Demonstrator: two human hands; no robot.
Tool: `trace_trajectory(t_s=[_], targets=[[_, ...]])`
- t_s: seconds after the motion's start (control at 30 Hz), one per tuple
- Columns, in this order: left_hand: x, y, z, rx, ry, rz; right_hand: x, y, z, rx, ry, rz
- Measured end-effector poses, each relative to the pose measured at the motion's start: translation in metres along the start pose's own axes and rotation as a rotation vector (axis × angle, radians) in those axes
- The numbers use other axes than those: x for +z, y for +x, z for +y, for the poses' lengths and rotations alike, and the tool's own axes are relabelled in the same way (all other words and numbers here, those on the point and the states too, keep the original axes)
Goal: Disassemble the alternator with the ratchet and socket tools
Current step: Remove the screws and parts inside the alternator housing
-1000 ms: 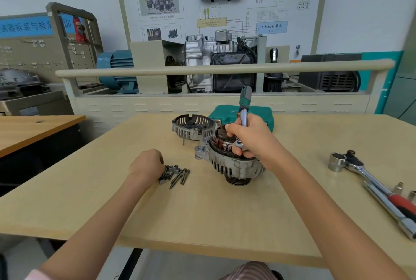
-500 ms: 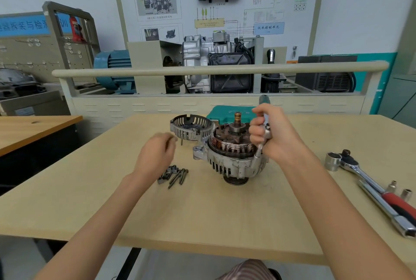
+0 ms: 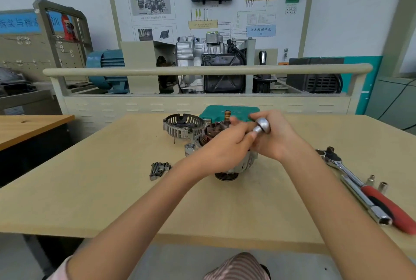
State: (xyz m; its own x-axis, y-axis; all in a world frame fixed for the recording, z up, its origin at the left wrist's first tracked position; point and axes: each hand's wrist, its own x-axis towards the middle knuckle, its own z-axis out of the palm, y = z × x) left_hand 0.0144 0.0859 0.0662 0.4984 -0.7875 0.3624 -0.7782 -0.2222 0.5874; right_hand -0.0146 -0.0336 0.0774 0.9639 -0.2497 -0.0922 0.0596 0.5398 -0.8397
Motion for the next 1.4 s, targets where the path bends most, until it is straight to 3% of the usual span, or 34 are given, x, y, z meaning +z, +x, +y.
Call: trace_trajectory(t_s=[0.1, 0.23, 0.33, 0.37, 0.43, 0.5, 0.73, 0.9, 1.07, 1.23, 1.4], targets=[[0.0, 0.003, 0.005, 0.029, 0.01, -0.007, -0.002, 0.0, -0.005, -0.018, -0.364, 0.095], [0.002, 0.005, 0.002, 0.082, 0.114, 0.121, -0.009, -0.005, -0.009, -0.178, -0.779, 0.287], [-0.002, 0.006, -0.002, 0.124, 0.026, 0.209, -0.027, -0.003, 0.001, -0.43, -1.231, 0.492], [-0.004, 0.007, -0.004, 0.122, -0.024, 0.185, -0.03, -0.003, 0.003, -0.564, -1.253, 0.492], [-0.005, 0.009, -0.009, 0.113, -0.113, 0.105, -0.032, -0.003, 0.006, -0.719, -1.079, 0.254], [-0.004, 0.009, -0.013, 0.1, -0.178, 0.042, -0.034, 0.001, 0.008, -0.678, -0.965, 0.082], [-0.006, 0.008, -0.031, 0.021, -0.284, -0.132, -0.041, 0.014, 0.019, -0.434, -0.768, -0.008], [-0.011, 0.005, -0.046, -0.013, -0.418, -0.205, -0.045, 0.011, 0.015, -0.178, -0.639, -0.213], [-0.021, 0.004, -0.055, -0.037, -0.469, -0.175, -0.045, 0.006, 0.005, 0.011, -0.469, -0.438], [-0.025, 0.004, -0.056, -0.029, -0.493, -0.181, -0.046, 0.005, 0.014, 0.075, -0.267, -0.519], [-0.039, -0.003, -0.065, -0.095, -0.545, -0.091, -0.06, 0.005, 0.013, 0.025, -0.119, -0.437]])
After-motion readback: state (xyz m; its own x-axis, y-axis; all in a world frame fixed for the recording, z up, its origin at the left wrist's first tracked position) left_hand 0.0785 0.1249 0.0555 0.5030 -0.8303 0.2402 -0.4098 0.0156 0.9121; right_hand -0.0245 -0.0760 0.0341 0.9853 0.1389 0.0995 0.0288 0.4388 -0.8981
